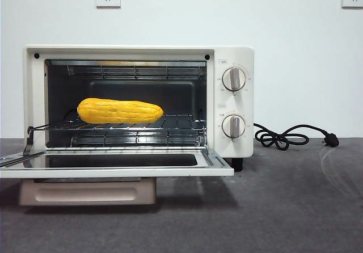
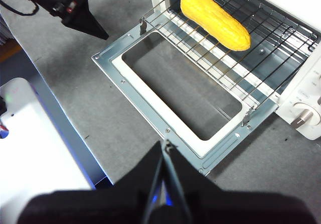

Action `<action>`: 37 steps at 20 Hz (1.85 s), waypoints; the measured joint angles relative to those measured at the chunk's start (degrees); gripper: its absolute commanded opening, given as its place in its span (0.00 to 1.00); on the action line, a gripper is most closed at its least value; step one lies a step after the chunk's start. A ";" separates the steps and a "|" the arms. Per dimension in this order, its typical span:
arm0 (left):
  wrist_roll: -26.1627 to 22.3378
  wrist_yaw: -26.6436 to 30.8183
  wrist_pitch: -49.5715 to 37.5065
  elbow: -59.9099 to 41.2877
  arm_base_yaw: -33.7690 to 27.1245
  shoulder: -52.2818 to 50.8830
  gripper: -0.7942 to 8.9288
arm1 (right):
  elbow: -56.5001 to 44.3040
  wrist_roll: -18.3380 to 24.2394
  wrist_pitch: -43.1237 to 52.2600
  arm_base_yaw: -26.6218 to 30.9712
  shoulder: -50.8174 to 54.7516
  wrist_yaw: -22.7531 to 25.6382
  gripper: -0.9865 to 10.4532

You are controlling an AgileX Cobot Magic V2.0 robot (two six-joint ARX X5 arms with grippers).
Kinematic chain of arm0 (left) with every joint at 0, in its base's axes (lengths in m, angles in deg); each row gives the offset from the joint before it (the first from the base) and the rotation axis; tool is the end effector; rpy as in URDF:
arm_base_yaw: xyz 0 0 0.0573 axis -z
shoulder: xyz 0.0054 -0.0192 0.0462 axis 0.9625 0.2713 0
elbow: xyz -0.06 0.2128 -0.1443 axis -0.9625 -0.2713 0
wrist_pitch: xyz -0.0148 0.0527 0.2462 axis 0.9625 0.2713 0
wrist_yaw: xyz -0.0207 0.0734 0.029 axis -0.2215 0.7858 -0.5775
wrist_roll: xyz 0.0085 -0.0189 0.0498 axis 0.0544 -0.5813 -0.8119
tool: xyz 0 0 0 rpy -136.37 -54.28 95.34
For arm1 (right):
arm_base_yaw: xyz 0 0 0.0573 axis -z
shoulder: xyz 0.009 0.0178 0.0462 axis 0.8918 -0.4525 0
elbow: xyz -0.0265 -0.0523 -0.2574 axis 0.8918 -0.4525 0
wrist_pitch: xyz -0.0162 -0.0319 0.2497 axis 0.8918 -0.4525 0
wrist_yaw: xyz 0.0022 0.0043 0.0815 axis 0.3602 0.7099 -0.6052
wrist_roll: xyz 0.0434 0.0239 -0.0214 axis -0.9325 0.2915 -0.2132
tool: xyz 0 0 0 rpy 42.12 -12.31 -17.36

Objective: Take the corn from the table,put the corn in the oven

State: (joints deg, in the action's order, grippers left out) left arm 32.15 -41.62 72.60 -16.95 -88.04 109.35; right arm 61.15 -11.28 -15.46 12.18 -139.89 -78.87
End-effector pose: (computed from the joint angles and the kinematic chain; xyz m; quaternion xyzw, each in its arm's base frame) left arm 0.2115 0.0345 0.1707 -0.2295 0.5404 -0.1655 0.7924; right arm 0.1302 0.1638 0.3579 -0.1276 0.3314 0.4294 0.8304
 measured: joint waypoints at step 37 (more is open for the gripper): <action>11.52 -21.14 3.54 29.79 2.08 -9.42 0.07 | 0.00 0.00 0.39 0.00 0.00 0.09 0.08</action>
State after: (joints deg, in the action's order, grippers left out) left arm 43.67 -62.76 76.14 12.84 -85.96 99.93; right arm 61.15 -11.28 -15.07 12.18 -139.89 -78.79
